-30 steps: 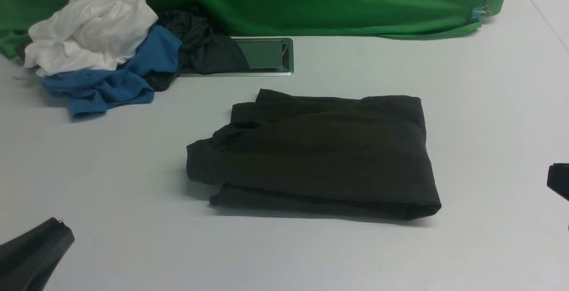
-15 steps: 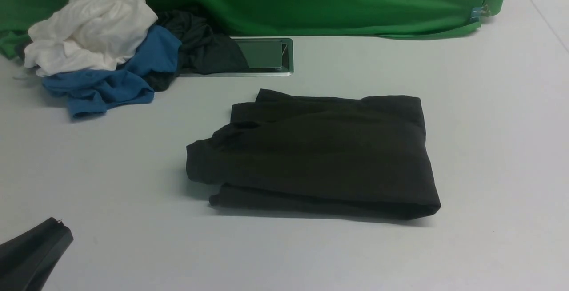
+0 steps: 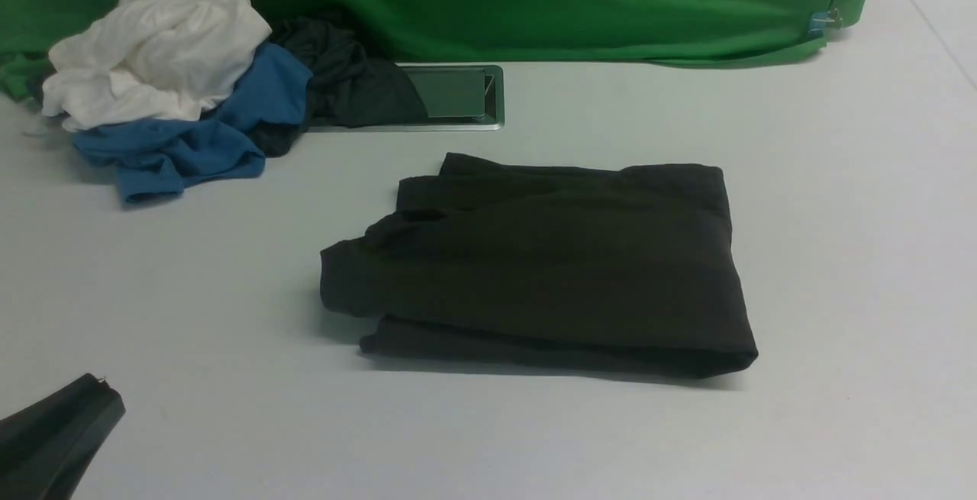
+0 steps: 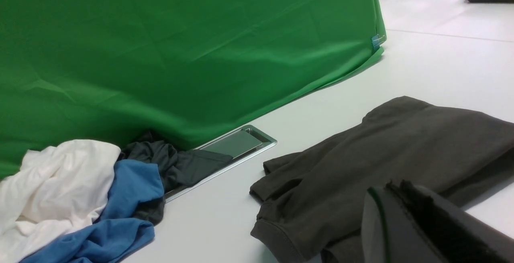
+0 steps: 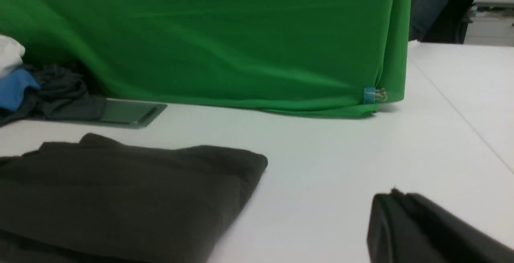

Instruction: Fold a long-sleeved shirt on a white desktop.

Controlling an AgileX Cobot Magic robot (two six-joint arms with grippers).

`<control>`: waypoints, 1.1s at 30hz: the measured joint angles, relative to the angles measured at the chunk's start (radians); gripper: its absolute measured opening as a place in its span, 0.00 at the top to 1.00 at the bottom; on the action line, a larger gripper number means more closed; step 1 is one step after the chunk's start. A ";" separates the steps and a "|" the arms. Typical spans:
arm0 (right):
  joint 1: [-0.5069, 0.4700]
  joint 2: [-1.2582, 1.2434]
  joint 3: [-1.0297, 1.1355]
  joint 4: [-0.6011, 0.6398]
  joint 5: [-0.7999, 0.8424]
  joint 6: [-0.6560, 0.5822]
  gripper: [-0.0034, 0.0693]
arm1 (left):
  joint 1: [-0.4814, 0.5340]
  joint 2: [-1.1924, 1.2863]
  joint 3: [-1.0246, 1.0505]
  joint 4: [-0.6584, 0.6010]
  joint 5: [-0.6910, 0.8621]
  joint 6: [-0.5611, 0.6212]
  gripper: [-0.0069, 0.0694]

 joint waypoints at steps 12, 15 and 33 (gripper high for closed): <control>-0.028 -0.003 0.000 0.079 0.102 -0.177 0.91 | 0.000 0.000 0.000 0.000 0.000 0.000 0.88; -0.036 -0.005 0.000 0.086 0.104 -0.193 0.91 | 0.000 0.000 0.000 0.000 0.000 -0.001 0.88; -0.036 -0.006 0.000 0.089 0.104 -0.205 0.86 | 0.000 0.000 0.000 0.000 0.000 -0.001 0.88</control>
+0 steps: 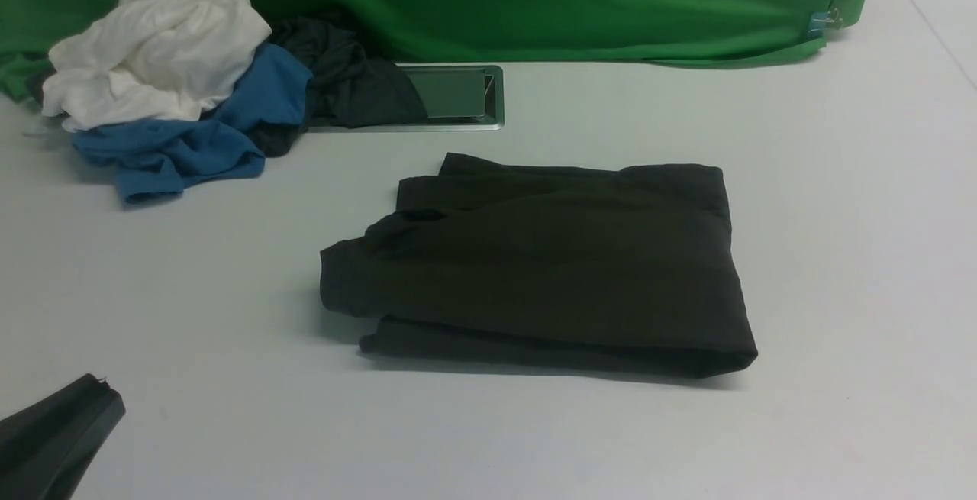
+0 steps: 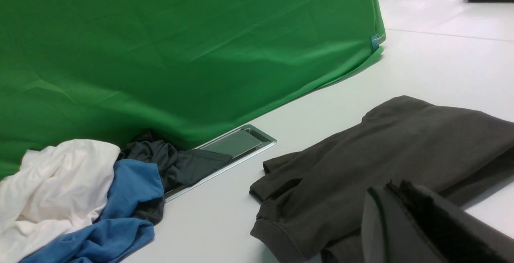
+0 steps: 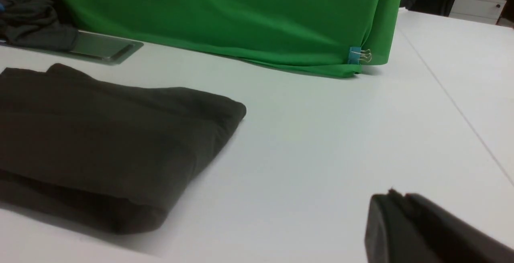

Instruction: Fold a long-sleeved shirt on a white desktop.

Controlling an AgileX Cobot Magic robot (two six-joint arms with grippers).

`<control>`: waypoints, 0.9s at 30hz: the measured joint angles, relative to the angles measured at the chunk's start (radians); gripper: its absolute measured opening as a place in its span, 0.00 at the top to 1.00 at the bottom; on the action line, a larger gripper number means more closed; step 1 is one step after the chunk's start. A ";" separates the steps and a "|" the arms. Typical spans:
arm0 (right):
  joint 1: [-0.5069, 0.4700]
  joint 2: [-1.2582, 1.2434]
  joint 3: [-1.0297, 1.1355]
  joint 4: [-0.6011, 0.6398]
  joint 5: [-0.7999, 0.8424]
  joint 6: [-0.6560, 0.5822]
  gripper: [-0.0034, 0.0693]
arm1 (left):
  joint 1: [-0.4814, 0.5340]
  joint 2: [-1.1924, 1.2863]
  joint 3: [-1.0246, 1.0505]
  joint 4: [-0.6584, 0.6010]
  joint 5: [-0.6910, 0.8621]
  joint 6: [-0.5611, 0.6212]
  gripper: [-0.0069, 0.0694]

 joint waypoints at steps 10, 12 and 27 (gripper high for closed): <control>0.000 0.000 0.000 0.000 0.001 0.000 0.82 | 0.002 0.000 0.014 0.008 -0.019 0.000 0.88; 0.000 0.000 0.000 0.000 0.001 0.000 0.82 | 0.018 0.000 0.046 0.032 -0.088 -0.027 0.88; 0.000 -0.001 0.000 0.000 0.001 0.000 0.77 | 0.256 0.001 0.261 0.170 -0.140 -0.270 0.88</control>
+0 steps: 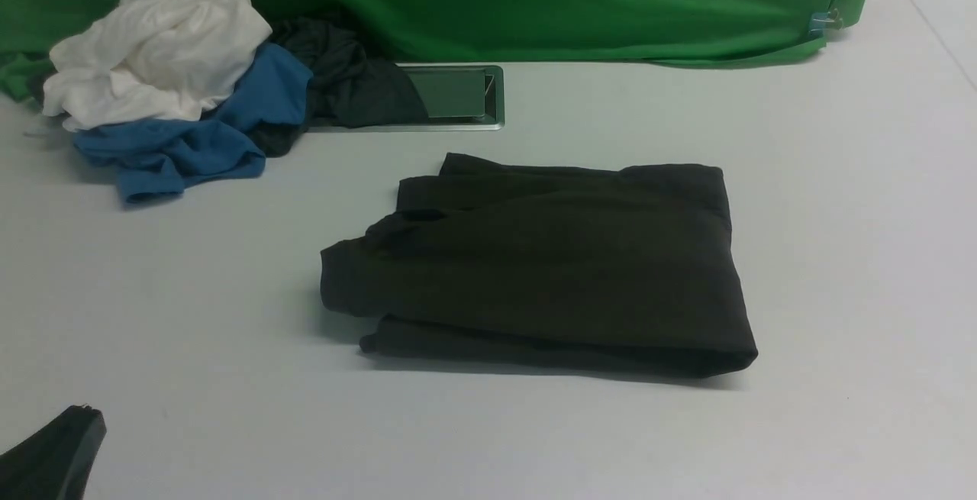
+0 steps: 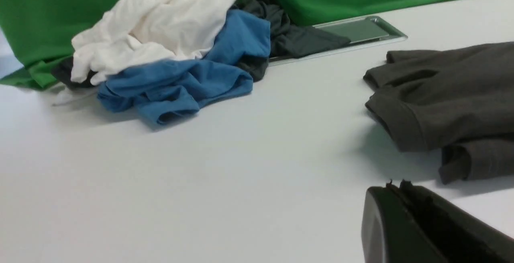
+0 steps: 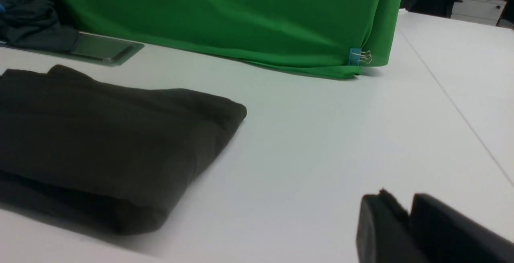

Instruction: Fold a long-sleeved shirt on a white desktop.

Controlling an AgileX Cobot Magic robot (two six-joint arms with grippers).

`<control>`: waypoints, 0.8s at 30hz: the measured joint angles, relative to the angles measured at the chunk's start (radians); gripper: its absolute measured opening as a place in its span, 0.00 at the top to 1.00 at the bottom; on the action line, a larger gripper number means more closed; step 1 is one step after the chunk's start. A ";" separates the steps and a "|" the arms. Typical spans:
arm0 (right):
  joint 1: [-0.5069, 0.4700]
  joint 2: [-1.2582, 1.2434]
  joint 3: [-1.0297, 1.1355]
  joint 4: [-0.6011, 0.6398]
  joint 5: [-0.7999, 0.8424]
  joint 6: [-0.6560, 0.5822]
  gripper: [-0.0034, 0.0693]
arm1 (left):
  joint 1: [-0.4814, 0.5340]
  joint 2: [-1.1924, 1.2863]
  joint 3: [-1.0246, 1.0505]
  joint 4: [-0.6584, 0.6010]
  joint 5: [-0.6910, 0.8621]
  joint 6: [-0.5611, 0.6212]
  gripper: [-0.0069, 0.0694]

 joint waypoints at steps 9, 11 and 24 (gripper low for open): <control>0.000 0.000 0.000 0.000 0.000 0.001 0.74 | 0.000 0.000 0.000 0.007 0.002 0.000 0.88; 0.000 0.000 0.000 0.000 0.000 0.002 0.74 | 0.000 0.000 0.000 0.007 0.004 0.001 0.88; 0.000 0.000 0.000 0.000 0.000 0.002 0.70 | 0.002 0.000 0.000 0.015 0.005 0.004 0.88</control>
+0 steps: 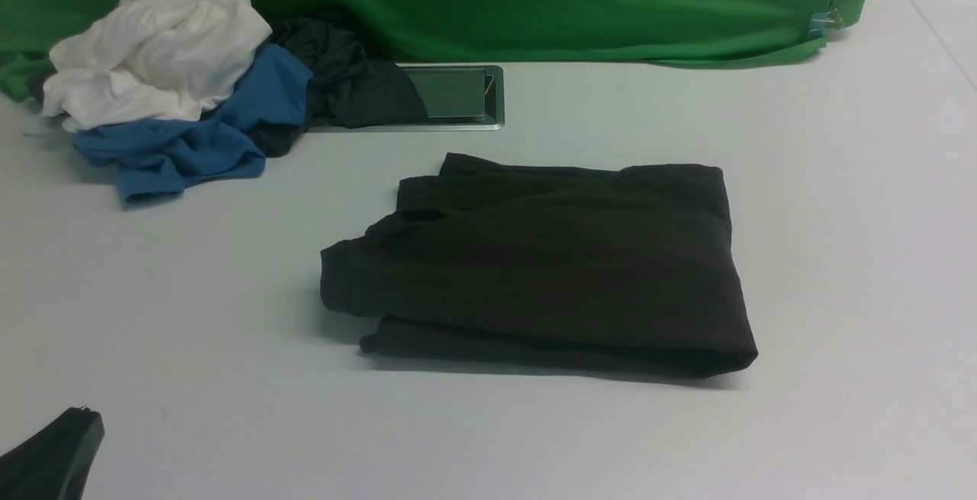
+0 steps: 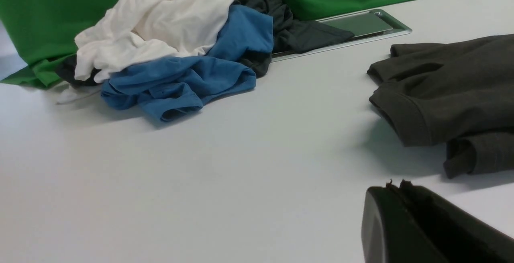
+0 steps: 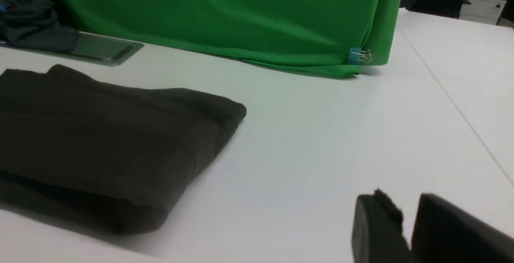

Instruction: Fold a long-sleeved shirt on a white desktop.

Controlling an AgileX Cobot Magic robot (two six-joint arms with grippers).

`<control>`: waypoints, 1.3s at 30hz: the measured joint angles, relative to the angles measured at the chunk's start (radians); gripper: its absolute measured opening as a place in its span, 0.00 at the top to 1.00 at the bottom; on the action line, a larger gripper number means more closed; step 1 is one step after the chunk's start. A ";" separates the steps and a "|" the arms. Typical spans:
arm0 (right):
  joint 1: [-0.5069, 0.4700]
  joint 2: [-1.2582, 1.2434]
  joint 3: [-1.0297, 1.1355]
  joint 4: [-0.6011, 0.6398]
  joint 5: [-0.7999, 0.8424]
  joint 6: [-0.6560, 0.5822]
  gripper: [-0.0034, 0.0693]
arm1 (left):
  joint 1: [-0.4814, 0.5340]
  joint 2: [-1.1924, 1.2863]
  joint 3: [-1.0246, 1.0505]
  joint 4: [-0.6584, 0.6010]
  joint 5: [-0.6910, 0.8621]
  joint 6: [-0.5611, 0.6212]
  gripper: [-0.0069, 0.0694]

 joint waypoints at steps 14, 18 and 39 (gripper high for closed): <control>0.000 0.000 0.000 0.000 0.000 0.000 0.66 | 0.000 0.000 0.000 0.000 0.000 0.000 0.88; 0.000 0.000 0.000 0.000 0.000 0.000 0.65 | 0.000 0.000 0.000 0.000 0.000 0.000 0.88; 0.000 0.000 0.000 0.000 0.000 0.000 0.63 | 0.000 0.000 0.000 0.000 0.000 0.000 0.88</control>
